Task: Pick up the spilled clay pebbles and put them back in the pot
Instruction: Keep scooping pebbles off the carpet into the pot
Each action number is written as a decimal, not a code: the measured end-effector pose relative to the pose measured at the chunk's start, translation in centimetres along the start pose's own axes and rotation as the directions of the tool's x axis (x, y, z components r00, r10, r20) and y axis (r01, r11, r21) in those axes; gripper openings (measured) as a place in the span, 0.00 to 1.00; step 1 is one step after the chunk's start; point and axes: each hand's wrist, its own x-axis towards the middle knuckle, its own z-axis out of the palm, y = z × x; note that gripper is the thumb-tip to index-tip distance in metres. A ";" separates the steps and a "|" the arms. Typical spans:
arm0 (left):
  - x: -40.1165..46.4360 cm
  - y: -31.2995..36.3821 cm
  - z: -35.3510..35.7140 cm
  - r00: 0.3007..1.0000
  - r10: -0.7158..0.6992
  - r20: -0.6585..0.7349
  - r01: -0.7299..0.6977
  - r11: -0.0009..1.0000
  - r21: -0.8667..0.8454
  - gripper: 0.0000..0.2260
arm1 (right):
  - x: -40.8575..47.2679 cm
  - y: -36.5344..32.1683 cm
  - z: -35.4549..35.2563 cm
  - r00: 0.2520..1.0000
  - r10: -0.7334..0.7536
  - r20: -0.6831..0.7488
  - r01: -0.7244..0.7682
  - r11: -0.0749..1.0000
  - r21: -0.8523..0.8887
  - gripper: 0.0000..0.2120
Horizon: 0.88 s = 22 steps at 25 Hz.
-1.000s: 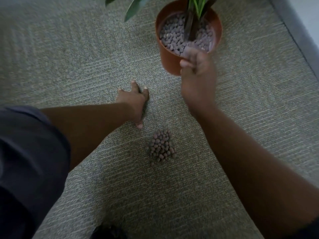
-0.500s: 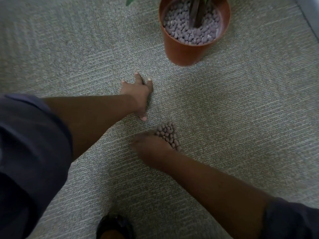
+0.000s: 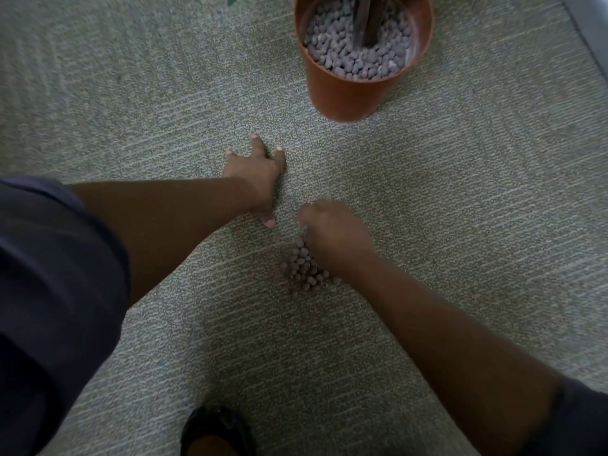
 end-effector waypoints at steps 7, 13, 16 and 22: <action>-0.2 0.0 -0.2 1.000 0.013 0.000 -0.013 1.000 0.017 0.65 | 0.1 1.8 -1.2 0.918 0.076 0.389 -0.072 0.997 -0.023 0.18; -0.5 0.1 -0.4 1.000 0.013 0.010 -0.013 1.000 0.020 0.65 | -0.2 0.7 -0.4 0.922 0.106 0.373 -0.110 0.994 -0.012 0.13; -0.5 0.1 -0.4 1.000 0.002 0.014 -0.002 1.000 0.004 0.65 | -0.2 0.9 -0.1 0.922 0.071 0.382 -0.096 0.994 0.045 0.12; -0.5 0.1 -0.4 1.000 0.001 0.015 -0.001 1.000 -0.004 0.66 | -0.4 2.1 0.2 0.965 0.046 0.259 -0.095 0.979 0.178 0.08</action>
